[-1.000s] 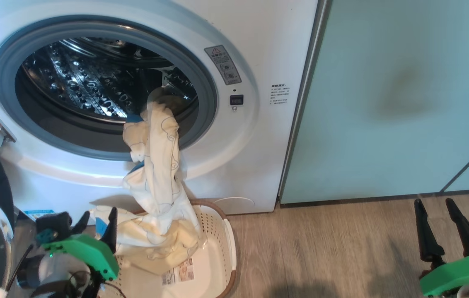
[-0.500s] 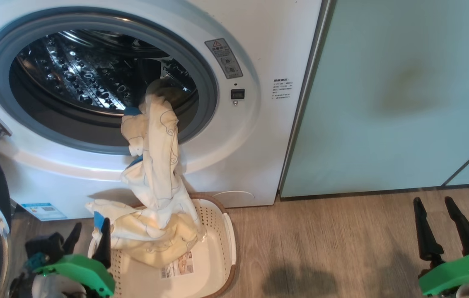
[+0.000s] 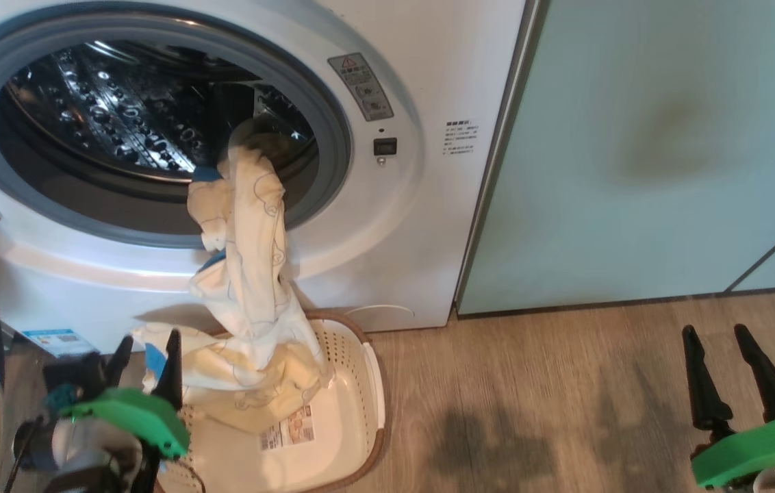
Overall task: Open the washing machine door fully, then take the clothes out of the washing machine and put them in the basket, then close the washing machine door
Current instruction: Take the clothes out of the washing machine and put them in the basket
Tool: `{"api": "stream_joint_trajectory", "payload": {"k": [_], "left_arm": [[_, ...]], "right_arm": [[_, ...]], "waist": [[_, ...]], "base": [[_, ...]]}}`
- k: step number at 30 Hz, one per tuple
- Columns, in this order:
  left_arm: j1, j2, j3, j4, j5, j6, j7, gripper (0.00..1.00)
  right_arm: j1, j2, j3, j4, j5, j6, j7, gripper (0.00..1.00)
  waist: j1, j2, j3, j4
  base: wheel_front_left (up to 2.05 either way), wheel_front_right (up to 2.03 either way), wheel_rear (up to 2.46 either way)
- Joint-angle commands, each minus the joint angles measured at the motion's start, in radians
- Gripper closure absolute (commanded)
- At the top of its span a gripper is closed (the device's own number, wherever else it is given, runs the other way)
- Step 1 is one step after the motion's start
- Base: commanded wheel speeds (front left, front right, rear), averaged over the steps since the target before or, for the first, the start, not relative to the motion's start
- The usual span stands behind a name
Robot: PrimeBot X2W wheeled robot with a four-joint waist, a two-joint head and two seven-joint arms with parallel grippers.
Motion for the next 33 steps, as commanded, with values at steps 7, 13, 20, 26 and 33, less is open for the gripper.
{"api": "stream_joint_trajectory", "payload": {"k": [7, 13, 20, 26, 33], "left_arm": [[-0.181, 0.053, 0.000, 0.024, 0.018, -0.020, 0.000, 0.00], [-0.338, 0.070, -0.040, 0.054, 0.012, -0.030, 0.082, 0.00], [-0.542, 0.079, -0.063, 0.082, 0.002, -0.027, 0.210, 0.00], [-0.688, 0.074, -0.101, 0.150, 0.012, -0.014, 0.348, 0.00], [-0.775, 0.065, -0.128, 0.228, 0.031, 0.038, 0.464, 0.00]], "right_arm": [[-0.063, -0.015, 0.025, -0.036, 0.001, 0.004, -0.010, 0.00], [-0.095, -0.013, 0.026, -0.041, 0.001, 0.004, -0.010, 0.00], [-0.131, 0.000, 0.026, -0.047, 0.000, 0.004, -0.010, 0.00], [-0.164, 0.014, 0.031, -0.050, 0.000, 0.004, -0.010, 0.00], [-0.189, 0.025, 0.036, -0.050, 0.003, 0.004, -0.010, 0.00]], "waist": [[0.0000, -0.0001, 0.050, -0.006], [0.0000, -0.0001, 0.110, -0.015], [0.0000, -0.0001, 0.190, -0.033], [0.0000, -0.0001, 0.254, -0.055], [0.0000, -0.0001, 0.299, -0.073]], "base": [[0.00, 0.00, 0.00], [0.00, 0.00, 0.00], [0.00, 0.00, 0.00], [0.00, 0.00, 0.00], [0.00, 0.00, 0.00]]}}
